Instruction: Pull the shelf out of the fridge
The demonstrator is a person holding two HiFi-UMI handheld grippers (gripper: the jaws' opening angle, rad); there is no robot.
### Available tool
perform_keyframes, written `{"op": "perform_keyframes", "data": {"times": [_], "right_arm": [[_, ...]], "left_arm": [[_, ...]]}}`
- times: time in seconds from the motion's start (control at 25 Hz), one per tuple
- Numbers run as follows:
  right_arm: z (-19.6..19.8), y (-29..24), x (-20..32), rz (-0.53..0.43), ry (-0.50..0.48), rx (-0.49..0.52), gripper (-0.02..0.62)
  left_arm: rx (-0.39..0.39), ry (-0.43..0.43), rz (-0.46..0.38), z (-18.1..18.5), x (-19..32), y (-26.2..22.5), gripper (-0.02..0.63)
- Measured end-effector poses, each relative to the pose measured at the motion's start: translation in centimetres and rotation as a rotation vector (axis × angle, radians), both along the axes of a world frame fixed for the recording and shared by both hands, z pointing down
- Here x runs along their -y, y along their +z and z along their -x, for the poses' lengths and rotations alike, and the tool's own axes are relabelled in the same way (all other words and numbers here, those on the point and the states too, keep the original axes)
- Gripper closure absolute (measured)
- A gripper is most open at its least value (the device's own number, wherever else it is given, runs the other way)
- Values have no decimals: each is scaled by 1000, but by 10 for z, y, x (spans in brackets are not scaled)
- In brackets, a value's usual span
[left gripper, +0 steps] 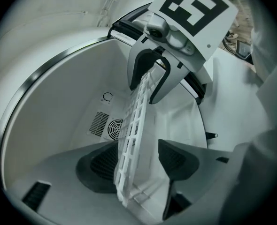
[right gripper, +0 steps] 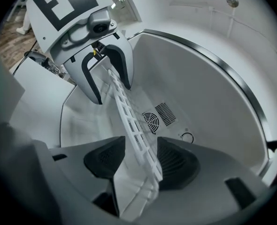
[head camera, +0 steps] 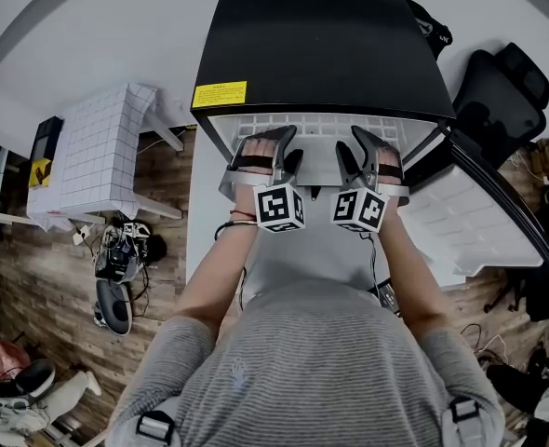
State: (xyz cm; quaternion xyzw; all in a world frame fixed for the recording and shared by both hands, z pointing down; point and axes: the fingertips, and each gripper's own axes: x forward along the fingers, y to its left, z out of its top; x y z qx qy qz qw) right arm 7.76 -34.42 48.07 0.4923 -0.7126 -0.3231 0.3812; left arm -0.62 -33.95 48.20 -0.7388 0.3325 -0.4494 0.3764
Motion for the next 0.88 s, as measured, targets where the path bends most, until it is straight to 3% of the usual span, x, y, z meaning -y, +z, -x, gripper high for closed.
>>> {"op": "perform_keyframes", "data": {"times": [0.24, 0.68, 0.88], "right_arm": [[-5, 10, 13, -17, 29, -101, 377], [-8, 14, 35, -24, 40, -188, 377], [-3, 13, 42, -17, 19, -180, 377]], "left_arm": [[83, -28, -50, 3, 16, 5, 350], [137, -63, -52, 9, 38, 19, 350], [145, -69, -31, 11, 43, 29, 350]]}}
